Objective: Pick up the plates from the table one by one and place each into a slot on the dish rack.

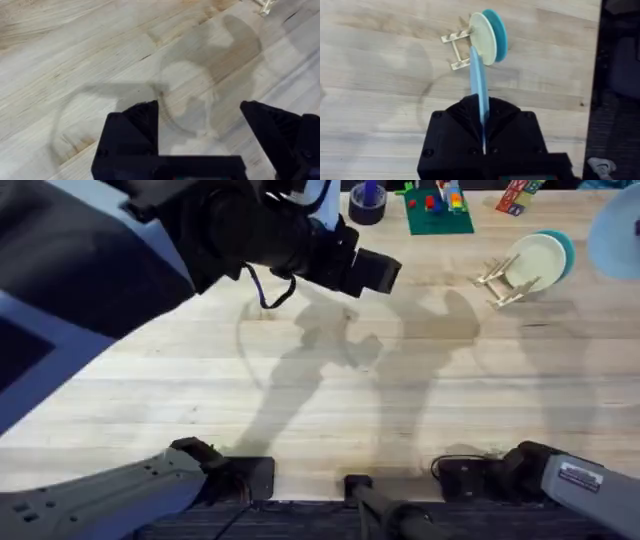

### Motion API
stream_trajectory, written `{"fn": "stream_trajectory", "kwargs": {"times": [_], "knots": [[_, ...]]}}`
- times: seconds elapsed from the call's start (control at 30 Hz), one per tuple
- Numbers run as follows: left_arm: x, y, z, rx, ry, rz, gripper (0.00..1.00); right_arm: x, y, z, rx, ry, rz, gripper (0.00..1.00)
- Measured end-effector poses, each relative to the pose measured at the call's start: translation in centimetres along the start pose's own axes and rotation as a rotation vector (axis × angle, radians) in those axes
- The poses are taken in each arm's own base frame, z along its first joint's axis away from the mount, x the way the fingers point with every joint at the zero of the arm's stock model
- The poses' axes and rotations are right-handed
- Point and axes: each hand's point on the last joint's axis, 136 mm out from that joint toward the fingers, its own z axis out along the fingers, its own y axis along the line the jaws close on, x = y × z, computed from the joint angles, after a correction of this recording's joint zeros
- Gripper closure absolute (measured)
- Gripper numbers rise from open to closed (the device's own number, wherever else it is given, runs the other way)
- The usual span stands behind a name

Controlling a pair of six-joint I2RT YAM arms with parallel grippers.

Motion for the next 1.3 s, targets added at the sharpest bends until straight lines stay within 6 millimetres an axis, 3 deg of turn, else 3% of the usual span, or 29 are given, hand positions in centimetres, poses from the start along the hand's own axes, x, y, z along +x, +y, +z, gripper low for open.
{"fn": "stream_trajectory", "kwargs": {"times": [0.73, 1.3], "knots": [[0.0, 0.0, 0.0, 0.0, 0.0, 0.0, 0.006, -0.9, -1.6, 8.0, -0.092, 0.059, -0.137, 0.973], [0.0, 0.0, 0.0, 0.0, 0.0, 0.0, 0.006, -1.7, -1.4, 12.2, -0.156, 0.044, -0.209, 0.973]]}}
